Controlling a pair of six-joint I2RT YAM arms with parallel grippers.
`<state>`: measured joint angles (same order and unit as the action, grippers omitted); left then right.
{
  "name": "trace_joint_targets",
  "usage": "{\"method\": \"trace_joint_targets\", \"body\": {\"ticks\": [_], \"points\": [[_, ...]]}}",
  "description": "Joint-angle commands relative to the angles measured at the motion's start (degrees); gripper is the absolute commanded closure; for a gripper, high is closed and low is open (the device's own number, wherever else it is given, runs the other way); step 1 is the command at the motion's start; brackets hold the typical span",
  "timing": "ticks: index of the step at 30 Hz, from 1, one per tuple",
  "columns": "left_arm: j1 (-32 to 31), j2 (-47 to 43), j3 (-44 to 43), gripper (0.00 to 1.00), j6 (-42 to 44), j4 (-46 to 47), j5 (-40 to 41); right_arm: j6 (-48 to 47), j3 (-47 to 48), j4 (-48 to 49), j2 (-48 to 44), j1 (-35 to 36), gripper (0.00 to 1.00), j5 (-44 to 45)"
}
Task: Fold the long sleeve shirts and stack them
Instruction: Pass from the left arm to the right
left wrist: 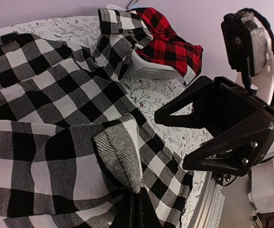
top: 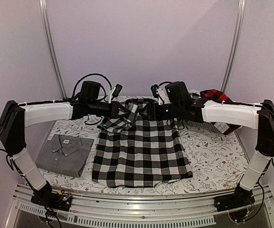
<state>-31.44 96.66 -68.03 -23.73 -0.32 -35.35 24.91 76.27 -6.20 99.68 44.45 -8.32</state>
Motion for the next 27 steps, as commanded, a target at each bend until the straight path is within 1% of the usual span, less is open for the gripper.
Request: {"method": "trace_joint_targets", "body": {"ticks": [1,4,9,12,16,22,24,27], "points": [[-1.5,1.5,1.3,1.0,-1.9,4.6,-2.2,3.1,-1.0,7.0,2.6,-0.3,0.33,-6.8],[-2.2,2.0,1.9,1.0,-2.4,6.3,-3.0,5.2,-2.3,9.7,2.8,-0.3,0.31,-8.4],[-2.7,2.4,2.9,1.0,-3.9,9.0,-3.9,5.9,-2.6,10.9,4.1,-0.2,0.31,-10.5],[-2.7,2.7,3.3,1.0,-5.1,10.9,-5.3,5.9,-2.7,11.8,4.7,-0.3,0.35,-11.1],[-2.7,2.6,4.7,1.0,-6.9,14.2,-7.2,5.9,-1.8,12.9,5.9,-0.3,0.37,-12.1],[-1.7,1.9,8.1,1.0,-12.6,23.4,-10.3,6.8,-1.3,15.4,6.8,-0.3,0.53,-13.8],[-1.5,1.9,9.1,1.0,-14.9,26.7,-11.3,7.2,-1.1,16.0,6.9,-0.2,0.55,-14.4],[-1.2,1.9,9.8,1.0,-16.6,28.9,-11.7,7.9,-0.9,17.0,7.0,-0.3,0.59,-15.4]]}}
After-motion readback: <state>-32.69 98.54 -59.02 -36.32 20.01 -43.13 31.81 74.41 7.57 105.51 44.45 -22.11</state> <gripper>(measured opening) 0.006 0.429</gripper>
